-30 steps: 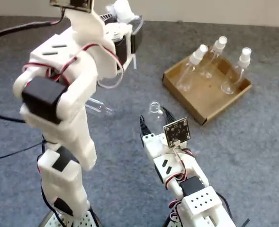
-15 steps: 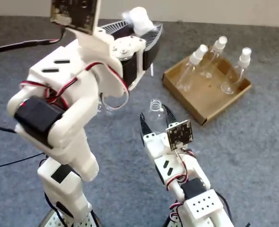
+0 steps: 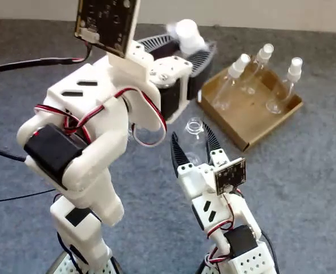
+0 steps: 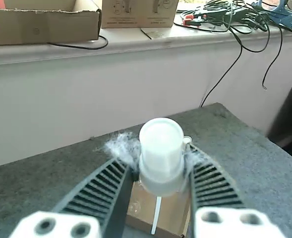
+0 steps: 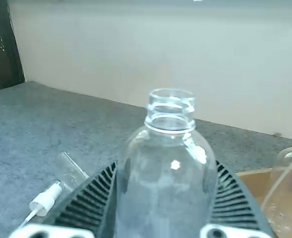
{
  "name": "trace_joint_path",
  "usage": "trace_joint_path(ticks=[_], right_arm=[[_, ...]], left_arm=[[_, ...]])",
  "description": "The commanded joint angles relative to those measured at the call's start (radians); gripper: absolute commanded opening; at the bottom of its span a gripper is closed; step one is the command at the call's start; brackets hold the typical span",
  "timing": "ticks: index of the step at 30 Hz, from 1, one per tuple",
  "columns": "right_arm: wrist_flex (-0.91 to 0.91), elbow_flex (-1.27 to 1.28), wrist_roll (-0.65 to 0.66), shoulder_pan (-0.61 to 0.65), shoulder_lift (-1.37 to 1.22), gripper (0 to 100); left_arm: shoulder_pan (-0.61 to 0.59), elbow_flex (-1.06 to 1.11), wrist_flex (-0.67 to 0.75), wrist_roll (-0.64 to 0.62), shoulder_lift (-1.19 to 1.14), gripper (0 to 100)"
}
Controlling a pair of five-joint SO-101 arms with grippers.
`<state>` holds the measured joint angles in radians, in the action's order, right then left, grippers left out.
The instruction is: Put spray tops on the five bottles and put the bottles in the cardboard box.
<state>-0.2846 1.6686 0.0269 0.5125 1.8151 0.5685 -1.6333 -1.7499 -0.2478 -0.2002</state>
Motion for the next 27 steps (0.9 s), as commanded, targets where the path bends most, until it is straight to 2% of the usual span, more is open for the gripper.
trace_joint_path(ticks=[1,6,8,18,21,27], right_arm=[[-0.002,0.021,0.008,0.005,0.015,17.7],[-0.002,0.024,0.008,0.005,0.015,17.7],[-0.002,0.024,0.008,0.005,0.015,17.7],[-0.001,0.025,0.008,0.01,0.015,17.7],[-0.001,0.025,0.008,0.01,0.015,17.7],[-0.004,0.045,0.008,0.007,0.015,17.7]], left_arm=[[0.019,-0.022,-0.011,-0.015,0.038,9],[0.015,-0.013,-0.012,0.092,0.127,9],[0.015,0.041,-0.012,0.098,0.182,9],[0.015,0.773,0.012,0.1,0.611,9],[0.015,0.955,0.144,0.104,0.7,9],[0.015,1.29,0.508,0.106,0.809,9]])
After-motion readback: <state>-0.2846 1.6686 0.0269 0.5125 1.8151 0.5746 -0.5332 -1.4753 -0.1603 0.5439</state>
